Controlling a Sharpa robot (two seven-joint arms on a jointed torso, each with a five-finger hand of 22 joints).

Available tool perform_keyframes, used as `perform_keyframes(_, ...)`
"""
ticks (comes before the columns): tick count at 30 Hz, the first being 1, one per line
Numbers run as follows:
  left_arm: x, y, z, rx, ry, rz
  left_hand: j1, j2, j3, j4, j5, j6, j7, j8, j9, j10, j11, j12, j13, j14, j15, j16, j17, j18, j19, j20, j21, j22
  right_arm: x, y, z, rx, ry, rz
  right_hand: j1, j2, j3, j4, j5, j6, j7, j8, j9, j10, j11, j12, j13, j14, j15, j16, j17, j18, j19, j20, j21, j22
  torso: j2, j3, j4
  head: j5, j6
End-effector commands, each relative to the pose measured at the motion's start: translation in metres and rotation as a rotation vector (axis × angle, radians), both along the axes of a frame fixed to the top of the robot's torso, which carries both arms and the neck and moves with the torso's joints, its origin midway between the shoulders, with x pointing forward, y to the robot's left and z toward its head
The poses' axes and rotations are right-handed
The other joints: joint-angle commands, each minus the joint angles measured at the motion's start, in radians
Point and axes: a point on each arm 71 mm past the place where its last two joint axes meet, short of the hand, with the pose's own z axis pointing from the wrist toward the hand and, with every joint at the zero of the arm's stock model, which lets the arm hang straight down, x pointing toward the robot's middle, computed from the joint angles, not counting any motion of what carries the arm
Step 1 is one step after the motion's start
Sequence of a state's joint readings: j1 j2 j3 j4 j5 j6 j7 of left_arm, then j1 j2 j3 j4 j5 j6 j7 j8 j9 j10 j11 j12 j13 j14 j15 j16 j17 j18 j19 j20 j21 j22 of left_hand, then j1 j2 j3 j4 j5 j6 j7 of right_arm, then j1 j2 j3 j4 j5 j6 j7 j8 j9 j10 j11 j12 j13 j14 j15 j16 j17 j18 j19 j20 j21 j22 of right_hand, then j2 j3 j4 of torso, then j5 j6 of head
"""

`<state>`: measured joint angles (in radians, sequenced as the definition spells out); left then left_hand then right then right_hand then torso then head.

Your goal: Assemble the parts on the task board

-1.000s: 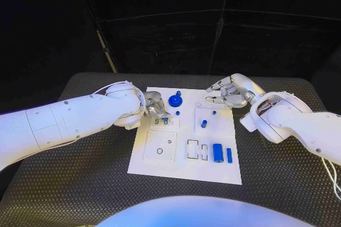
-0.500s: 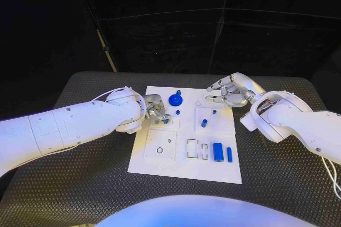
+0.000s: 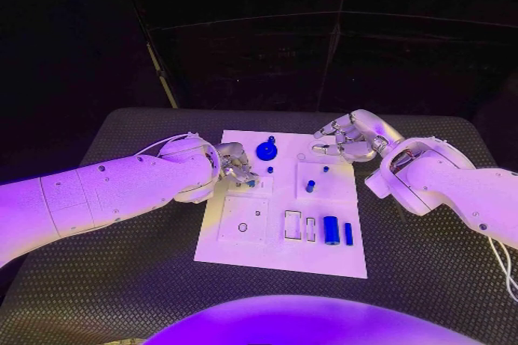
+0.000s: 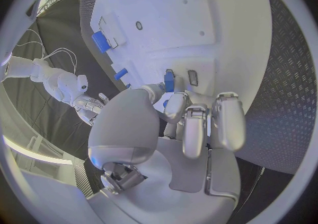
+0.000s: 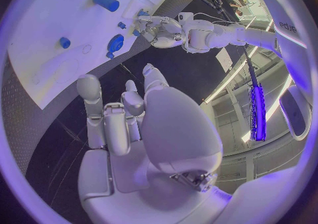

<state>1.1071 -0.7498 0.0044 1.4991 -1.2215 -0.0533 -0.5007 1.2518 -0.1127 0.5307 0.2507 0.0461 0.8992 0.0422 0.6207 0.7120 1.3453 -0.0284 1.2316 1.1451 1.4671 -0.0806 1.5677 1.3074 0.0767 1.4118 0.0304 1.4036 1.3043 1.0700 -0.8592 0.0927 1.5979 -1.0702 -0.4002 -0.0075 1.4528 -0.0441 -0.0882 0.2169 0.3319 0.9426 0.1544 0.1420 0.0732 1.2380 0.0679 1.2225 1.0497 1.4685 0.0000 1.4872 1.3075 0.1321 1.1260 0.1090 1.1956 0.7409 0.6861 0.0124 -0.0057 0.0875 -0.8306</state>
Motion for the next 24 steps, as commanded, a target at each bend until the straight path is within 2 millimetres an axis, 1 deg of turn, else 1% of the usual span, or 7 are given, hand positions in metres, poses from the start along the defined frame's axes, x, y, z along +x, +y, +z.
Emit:
perform_keyframes(1,-0.0009,0.0013,-0.0009,0.019,-0.003,-0.008,0.011,-0.002,0.123,-0.115,0.003,0.002,-0.005,0.006,0.002,0.007,-0.004,0.0,0.001,0.104,-0.004,0.003,0.263,-0.016,0.008,-0.002,0.005,0.002,-0.0003,0.0016,0.0014,0.001,-0.007,0.014,-0.003,0.01,-0.005,0.003,0.005,0.008,-0.002,0.006,-0.001,0.006,-0.002,0.0,0.001,0.059,-0.007,-0.004,0.062,0.017,-0.001,-0.007,-0.004,0.0,0.0,0.0002,-0.0007,-0.001,-0.002)
perform_keyframes(12,-0.0032,0.0014,-0.0018,0.038,0.017,-0.028,0.013,-0.006,0.128,-0.118,0.003,0.002,-0.005,0.007,0.003,0.01,-0.004,0.001,0.003,0.104,-0.004,0.003,0.263,-0.016,0.009,-0.002,0.006,0.004,-0.0002,0.0019,0.0011,0.0,-0.005,0.016,-0.003,0.01,-0.005,0.003,0.005,0.008,-0.002,0.006,-0.001,0.006,-0.002,0.0,0.001,0.059,-0.007,-0.004,0.062,0.017,-0.001,-0.007,-0.004,0.0,0.0,0.0005,-0.0002,0.0,-0.004)
perform_keyframes(24,-0.0024,0.0,-0.0039,0.052,0.036,-0.039,0.012,-0.009,0.131,-0.119,0.002,0.004,-0.005,0.007,0.004,0.011,-0.004,0.001,0.003,0.104,-0.004,0.003,0.263,-0.016,0.009,-0.002,0.005,0.003,-0.0001,0.0029,0.0009,0.001,-0.004,0.018,-0.003,0.01,-0.005,0.003,0.005,0.008,-0.002,0.006,-0.001,0.006,-0.002,0.0,0.001,0.059,-0.007,-0.004,0.062,0.017,-0.001,-0.007,-0.004,0.0,0.0,0.0013,-0.0012,0.002,-0.007)
